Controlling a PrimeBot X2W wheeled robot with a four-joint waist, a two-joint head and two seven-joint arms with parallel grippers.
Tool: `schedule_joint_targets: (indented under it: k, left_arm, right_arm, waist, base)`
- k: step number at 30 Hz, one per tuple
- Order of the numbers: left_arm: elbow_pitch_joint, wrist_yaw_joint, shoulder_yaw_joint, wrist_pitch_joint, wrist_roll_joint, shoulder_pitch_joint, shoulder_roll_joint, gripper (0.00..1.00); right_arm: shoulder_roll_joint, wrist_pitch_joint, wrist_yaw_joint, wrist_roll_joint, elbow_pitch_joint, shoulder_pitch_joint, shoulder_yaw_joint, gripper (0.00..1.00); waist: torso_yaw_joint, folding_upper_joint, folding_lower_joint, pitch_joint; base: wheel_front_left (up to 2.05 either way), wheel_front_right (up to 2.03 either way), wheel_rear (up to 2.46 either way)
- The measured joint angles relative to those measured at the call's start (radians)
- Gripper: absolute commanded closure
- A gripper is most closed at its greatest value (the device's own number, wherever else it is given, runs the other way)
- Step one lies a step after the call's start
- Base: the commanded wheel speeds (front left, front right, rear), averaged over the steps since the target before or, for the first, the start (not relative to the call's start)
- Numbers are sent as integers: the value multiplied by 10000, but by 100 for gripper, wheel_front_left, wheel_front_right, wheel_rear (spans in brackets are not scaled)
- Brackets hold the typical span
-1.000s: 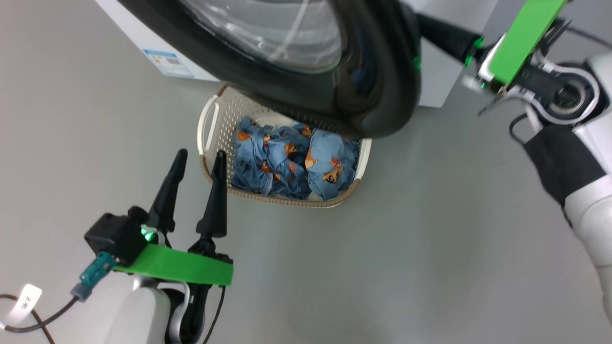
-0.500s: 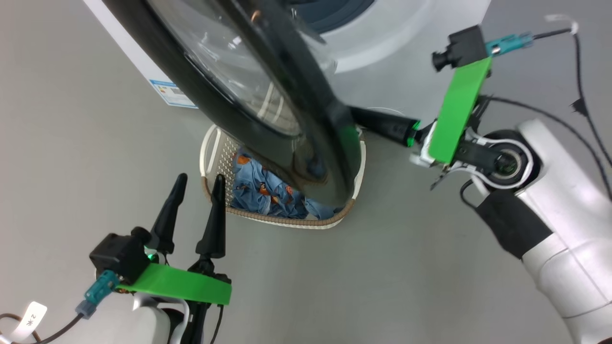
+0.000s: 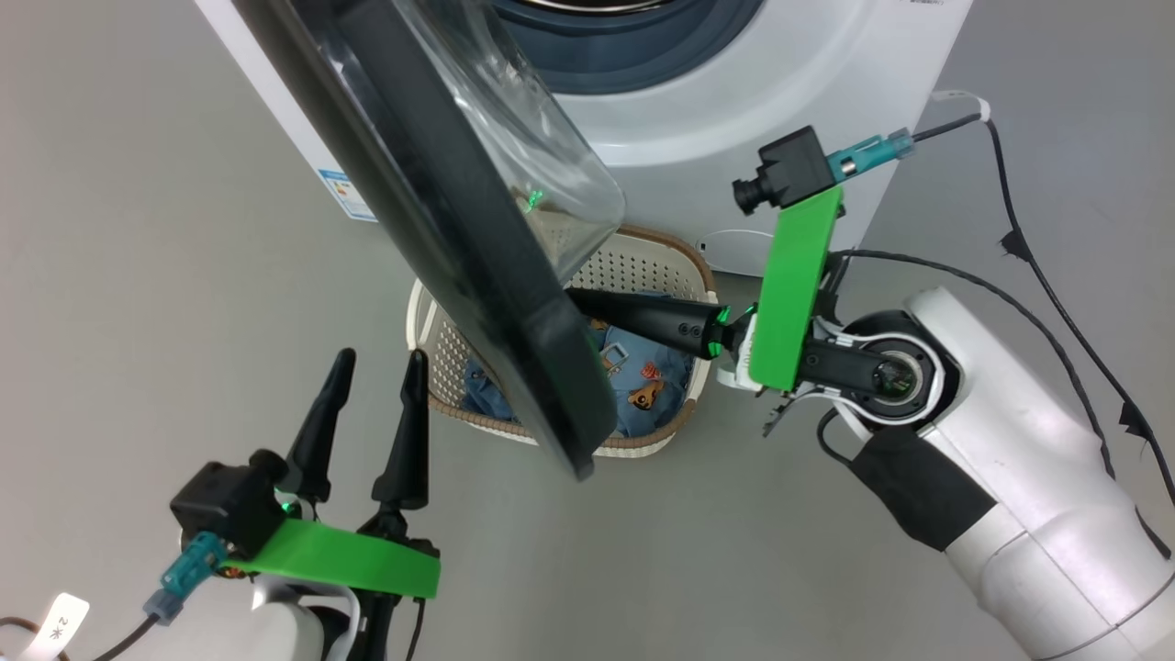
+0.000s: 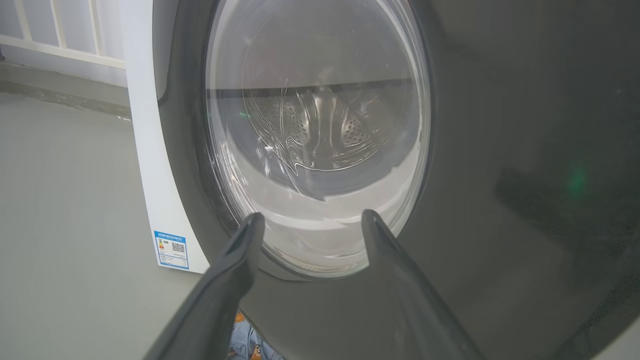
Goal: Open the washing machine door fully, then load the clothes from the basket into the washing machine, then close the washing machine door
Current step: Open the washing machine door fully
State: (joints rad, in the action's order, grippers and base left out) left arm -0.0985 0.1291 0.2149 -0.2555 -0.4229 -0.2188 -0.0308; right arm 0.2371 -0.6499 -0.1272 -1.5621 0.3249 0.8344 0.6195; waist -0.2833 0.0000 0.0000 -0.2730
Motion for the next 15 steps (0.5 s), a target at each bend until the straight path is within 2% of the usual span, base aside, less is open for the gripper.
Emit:
schedule_joint_targets:
  k: [11, 12, 13, 14, 15]
  left_arm:
    - [-56, 0, -88, 0, 79, 133, -8, 0]
    - [-77, 0, -94, 0, 119, 137, -10, 0]
    - [-100, 0, -96, 0, 157, 139, -8, 0]
    - [-115, 0, -100, 0, 161, 142, -10, 0]
    - [-134, 0, -109, 0, 163, 143, -8, 0]
  right_arm:
    - [-130, 384, -2, 40, -54, -297, 102, 100]
    - [-119, 485, -2, 94, -75, -355, 92, 92]
    - [-109, 600, -2, 146, -77, -407, 98, 61]
    - [-92, 692, -2, 184, -88, -463, 100, 44]
    - [-42, 790, -2, 219, -104, -534, 104, 11]
  waist:
    - [63, 0, 0, 202]
    - [92, 0, 0, 231]
    - [125, 0, 0, 263]
    - [161, 0, 0, 295]
    - [200, 0, 0, 327]
  base:
    - [0, 0, 0]
    - [0, 0, 0]
    - [0, 0, 0]
    - [0, 0, 0]
    - [0, 0, 0]
